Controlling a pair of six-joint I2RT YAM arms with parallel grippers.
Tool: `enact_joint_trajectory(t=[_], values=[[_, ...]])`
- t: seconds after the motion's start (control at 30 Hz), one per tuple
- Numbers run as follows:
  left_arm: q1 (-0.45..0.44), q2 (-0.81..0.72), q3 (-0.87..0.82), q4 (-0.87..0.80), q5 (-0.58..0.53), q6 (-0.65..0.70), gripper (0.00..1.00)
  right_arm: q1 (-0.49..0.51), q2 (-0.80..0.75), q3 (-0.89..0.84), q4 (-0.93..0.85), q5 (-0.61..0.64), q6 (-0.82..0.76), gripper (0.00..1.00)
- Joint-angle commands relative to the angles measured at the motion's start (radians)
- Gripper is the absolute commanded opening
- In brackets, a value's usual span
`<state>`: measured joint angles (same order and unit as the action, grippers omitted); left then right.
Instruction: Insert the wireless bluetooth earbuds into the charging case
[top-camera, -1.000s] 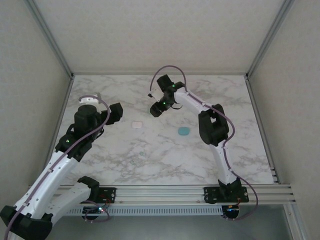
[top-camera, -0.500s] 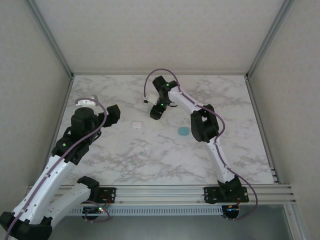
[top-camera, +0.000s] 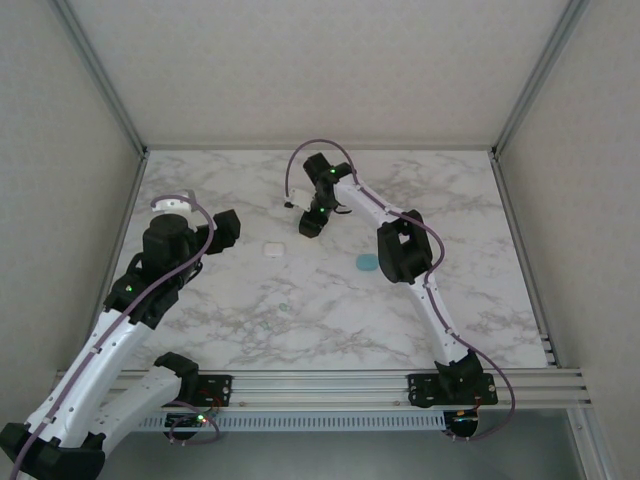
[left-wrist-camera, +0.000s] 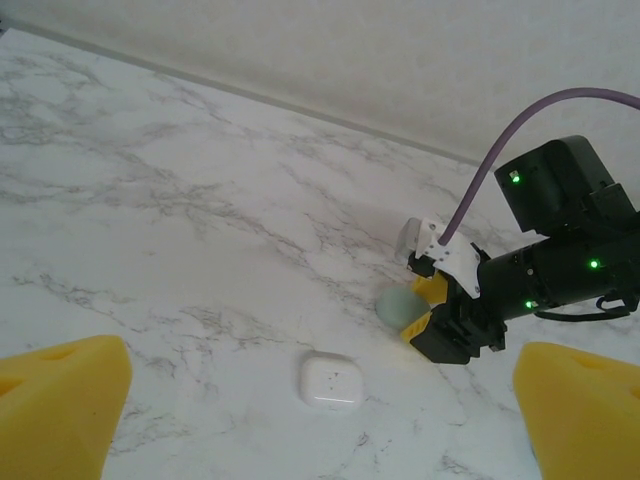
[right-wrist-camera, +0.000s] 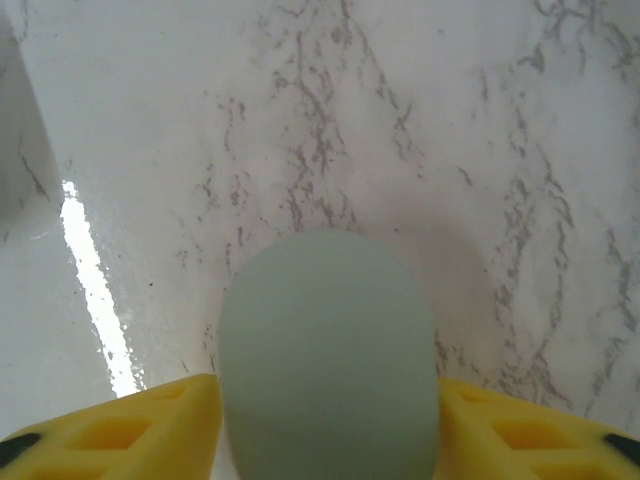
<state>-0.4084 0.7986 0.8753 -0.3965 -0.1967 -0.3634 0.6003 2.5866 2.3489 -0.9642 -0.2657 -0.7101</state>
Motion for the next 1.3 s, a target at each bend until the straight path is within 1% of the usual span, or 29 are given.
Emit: enact_joint_trajectory(t=[0.0, 0.03, 0.13, 0.27, 0.37, 0.53, 0.6, 0.67, 0.8, 0.9, 1.0, 1.17, 1.27], values=[[0.012, 0.002, -0.006, -0.005, 0.001, 0.018, 0.98, 0.006, 0.031, 0.03, -0.03, -0.04, 0.014, 0.48], [0.014, 0.002, -0.005, -0.004, 0.004, 0.018, 0.98, 0.007, 0.029, 0.03, -0.034, -0.041, 0.017, 0.44], [0.014, 0.0, -0.002, -0.006, 0.009, 0.023, 0.98, 0.01, -0.002, 0.012, -0.035, -0.042, 0.044, 0.36], [0.014, -0.004, -0.006, 0.004, 0.025, 0.02, 0.97, 0.018, -0.103, -0.043, -0.034, -0.093, 0.096, 0.33], [0.014, -0.007, -0.006, 0.018, 0.049, 0.004, 0.96, 0.017, -0.261, -0.197, 0.065, -0.152, 0.164, 0.33], [0.014, 0.018, 0.011, 0.072, 0.207, -0.037, 0.95, 0.018, -0.641, -0.565, 0.302, -0.253, 0.265, 0.34], [0.015, 0.047, 0.026, 0.113, 0.303, -0.079, 0.94, 0.018, -0.809, -0.725, 0.419, -0.307, 0.29, 0.33], [0.014, 0.087, 0.051, 0.159, 0.405, -0.141, 0.94, 0.018, -0.953, -0.851, 0.5, -0.319, 0.301, 0.34], [0.003, 0.178, 0.109, 0.276, 0.577, -0.279, 0.93, 0.021, -1.142, -0.982, 0.539, -0.305, 0.292, 0.34], [-0.026, 0.221, 0.154, 0.331, 0.644, -0.301, 0.93, 0.024, -1.228, -1.033, 0.558, -0.296, 0.296, 0.34], [-0.069, 0.259, 0.211, 0.324, 0.671, -0.274, 0.94, 0.032, -1.295, -1.065, 0.573, -0.254, 0.301, 0.34], [-0.143, 0.328, 0.3, 0.24, 0.704, -0.21, 0.92, 0.04, -1.328, -1.06, 0.568, -0.204, 0.306, 0.35], [-0.172, 0.362, 0.316, 0.232, 0.717, -0.207, 0.89, 0.046, -1.333, -1.063, 0.583, -0.196, 0.308, 0.35]])
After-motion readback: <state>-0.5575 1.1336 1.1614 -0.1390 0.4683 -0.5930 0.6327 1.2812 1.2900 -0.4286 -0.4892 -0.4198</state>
